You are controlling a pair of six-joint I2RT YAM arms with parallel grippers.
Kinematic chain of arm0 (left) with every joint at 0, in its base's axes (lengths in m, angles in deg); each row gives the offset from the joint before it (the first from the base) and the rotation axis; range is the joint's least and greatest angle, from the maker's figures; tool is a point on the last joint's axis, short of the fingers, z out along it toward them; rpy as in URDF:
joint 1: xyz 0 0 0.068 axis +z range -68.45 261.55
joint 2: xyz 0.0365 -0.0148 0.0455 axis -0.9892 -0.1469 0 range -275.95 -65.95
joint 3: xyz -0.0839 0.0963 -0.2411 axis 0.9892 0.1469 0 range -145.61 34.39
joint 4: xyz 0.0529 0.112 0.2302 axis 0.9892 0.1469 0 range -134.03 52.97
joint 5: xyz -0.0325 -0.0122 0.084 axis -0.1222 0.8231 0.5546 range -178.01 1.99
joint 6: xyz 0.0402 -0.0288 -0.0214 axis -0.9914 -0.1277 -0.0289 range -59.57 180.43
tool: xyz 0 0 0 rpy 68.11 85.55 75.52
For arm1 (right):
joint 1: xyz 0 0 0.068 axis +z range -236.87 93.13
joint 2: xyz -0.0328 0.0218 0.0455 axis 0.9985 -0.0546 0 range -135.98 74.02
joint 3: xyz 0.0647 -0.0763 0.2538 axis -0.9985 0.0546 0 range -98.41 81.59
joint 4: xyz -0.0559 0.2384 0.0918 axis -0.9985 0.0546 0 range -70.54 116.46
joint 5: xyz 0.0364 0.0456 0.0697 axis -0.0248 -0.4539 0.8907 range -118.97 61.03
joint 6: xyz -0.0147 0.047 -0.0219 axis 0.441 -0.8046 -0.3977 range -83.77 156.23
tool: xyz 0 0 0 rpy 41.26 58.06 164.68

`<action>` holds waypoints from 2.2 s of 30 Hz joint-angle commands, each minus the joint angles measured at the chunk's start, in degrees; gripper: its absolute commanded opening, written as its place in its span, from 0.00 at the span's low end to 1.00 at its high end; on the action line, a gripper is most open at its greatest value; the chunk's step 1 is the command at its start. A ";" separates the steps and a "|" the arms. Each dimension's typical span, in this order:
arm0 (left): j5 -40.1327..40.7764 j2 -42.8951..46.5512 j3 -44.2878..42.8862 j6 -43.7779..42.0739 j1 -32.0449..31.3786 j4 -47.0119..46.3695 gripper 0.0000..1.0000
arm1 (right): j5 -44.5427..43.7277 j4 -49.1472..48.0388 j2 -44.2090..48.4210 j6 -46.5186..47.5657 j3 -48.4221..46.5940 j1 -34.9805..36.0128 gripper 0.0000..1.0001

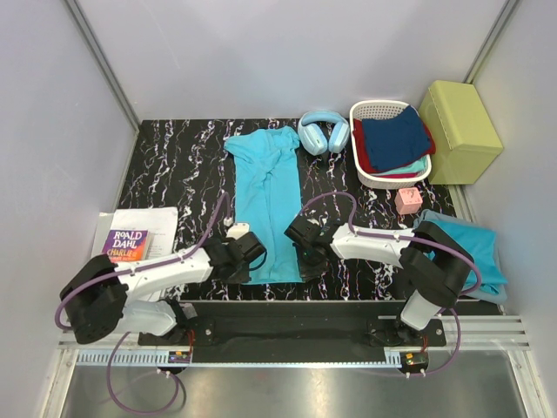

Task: Fold and stack the t-shirts
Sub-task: Grab the bottom of the folded rectangular tshirt with both arms

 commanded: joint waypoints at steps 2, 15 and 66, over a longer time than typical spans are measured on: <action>1.23 3.77 -1.11 1.73 -0.30 2.13 0.24 | -1.24 2.12 -1.11 0.83 0.96 1.13 0.00; 1.05 3.43 -1.38 1.73 -0.30 2.92 0.46 | -1.24 2.20 -1.81 1.18 0.34 1.13 0.00; 7.56 4.22 -12.89 0.15 -0.92 11.45 0.00 | -13.19 14.25 1.62 5.75 -16.00 -0.44 0.00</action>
